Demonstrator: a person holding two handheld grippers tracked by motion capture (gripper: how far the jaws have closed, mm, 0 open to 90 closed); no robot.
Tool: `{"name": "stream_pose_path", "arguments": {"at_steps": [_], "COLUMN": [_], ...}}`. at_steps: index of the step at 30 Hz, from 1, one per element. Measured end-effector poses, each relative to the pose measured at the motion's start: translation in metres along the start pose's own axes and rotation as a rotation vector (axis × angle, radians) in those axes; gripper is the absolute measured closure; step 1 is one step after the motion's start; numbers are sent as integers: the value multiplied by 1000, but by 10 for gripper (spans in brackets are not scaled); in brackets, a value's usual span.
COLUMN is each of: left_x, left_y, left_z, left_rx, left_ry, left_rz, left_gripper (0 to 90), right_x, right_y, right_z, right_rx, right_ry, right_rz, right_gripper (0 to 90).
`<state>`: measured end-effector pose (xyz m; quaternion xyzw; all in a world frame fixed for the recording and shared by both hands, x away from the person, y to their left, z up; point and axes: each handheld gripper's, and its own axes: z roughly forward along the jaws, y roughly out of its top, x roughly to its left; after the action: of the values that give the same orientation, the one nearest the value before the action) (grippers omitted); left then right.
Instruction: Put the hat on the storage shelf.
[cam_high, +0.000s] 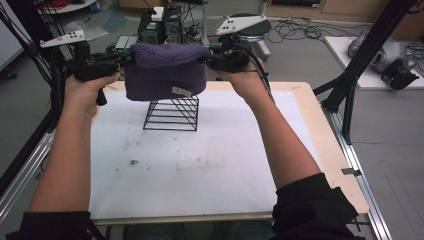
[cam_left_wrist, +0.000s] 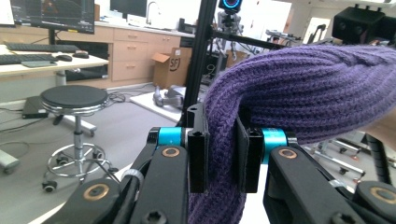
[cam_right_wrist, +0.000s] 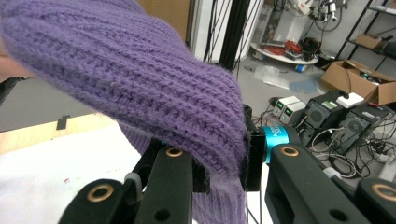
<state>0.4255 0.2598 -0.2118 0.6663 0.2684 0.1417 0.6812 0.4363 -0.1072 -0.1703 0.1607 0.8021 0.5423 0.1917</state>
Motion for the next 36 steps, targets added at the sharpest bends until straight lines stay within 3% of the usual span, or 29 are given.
{"name": "stream_pose_path", "arguments": {"at_steps": [6,15,25,30,36], "left_x": [15,32,35,36,36], "left_y": [6,1,4,2,6], "left_z": [3,10,12,13,7], "left_rx": [14,-7,-17,1,3], "left_ry": [17,27,21,29,32], "left_rz": [-2,-36,-27,-27,-54], "left_gripper": [780,780,780,780,780], "right_x": [-4,-8,-7,-8,-8], "right_y": [9,14,22,21,23], "right_z": [10,21,19,21,23], "right_rx": [31,69,72,79,85], "right_ry": [-12,-46,-58,-59,-51], "right_rz": [2,1,-19,-8,-9], "right_gripper": [788,787,787,787,787]}}
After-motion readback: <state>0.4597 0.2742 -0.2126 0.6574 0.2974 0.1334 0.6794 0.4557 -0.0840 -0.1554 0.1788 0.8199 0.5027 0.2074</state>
